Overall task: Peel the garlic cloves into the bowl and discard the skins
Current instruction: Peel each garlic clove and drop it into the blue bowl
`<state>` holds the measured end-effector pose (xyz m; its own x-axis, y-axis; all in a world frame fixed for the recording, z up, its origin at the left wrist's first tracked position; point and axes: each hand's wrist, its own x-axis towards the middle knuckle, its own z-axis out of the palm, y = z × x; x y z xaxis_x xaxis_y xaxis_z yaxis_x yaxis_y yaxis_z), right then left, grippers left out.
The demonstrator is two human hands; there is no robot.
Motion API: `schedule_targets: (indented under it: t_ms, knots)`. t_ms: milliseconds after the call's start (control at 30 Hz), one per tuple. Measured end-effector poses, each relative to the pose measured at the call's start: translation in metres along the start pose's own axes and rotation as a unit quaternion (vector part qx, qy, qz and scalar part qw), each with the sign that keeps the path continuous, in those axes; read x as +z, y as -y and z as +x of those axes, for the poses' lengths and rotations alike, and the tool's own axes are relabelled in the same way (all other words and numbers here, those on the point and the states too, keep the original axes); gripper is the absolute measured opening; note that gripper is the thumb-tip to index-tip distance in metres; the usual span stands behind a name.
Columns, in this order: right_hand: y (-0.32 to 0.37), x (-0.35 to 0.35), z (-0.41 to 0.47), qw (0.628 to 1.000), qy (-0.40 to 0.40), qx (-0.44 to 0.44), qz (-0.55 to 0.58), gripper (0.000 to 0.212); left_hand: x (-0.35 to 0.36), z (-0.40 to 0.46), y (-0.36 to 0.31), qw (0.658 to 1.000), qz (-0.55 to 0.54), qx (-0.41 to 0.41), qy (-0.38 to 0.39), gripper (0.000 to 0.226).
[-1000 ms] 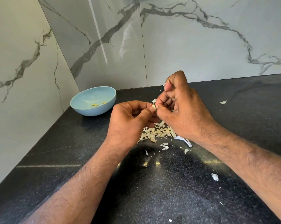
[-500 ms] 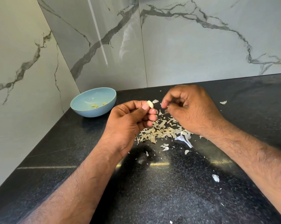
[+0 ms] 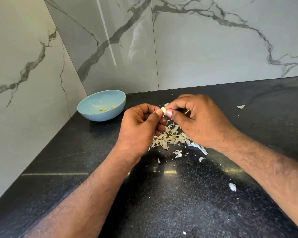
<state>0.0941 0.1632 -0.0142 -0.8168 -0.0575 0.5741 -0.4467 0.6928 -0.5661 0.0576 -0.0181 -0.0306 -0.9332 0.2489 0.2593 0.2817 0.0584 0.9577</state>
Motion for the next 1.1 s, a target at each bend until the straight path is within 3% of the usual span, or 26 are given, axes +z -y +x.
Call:
schedule_targets:
  t_ms: [267, 400, 733, 833, 933, 1100]
  knots:
    - [-0.001, 0.005, -0.001, 1.000, 0.003, 0.017, 0.022, 0.008, 0.002, -0.002, -0.003, 0.994, 0.097, 0.046, -0.024, 0.012]
    - [-0.002, 0.004, 0.000, 0.993, -0.015, 0.058, 0.105, 0.016, 0.002, -0.002, -0.005, 0.993, 0.105, 0.049, -0.027, 0.012]
    - [-0.002, 0.004, 0.001, 0.986, -0.001, 0.077, 0.150, 0.010, 0.002, -0.005, -0.008, 0.993, 0.103, 0.054, -0.017, 0.014]
    - [-0.004, 0.003, 0.001, 0.960, -0.004, 0.137, 0.243, 0.017, 0.001, -0.006, -0.010, 0.996, 0.089, 0.029, -0.001, 0.018]
    - [-0.005, -0.002, 0.003, 0.916, 0.001, 0.194, 0.352, 0.020, -0.004, -0.003, -0.011, 0.996, 0.093, 0.003, -0.013, 0.035]
    - [-0.003, -0.008, 0.006, 0.818, 0.038, 0.293, 0.493, 0.022, -0.014, 0.001, -0.007, 0.969, 0.243, -0.004, -0.041, 0.047]
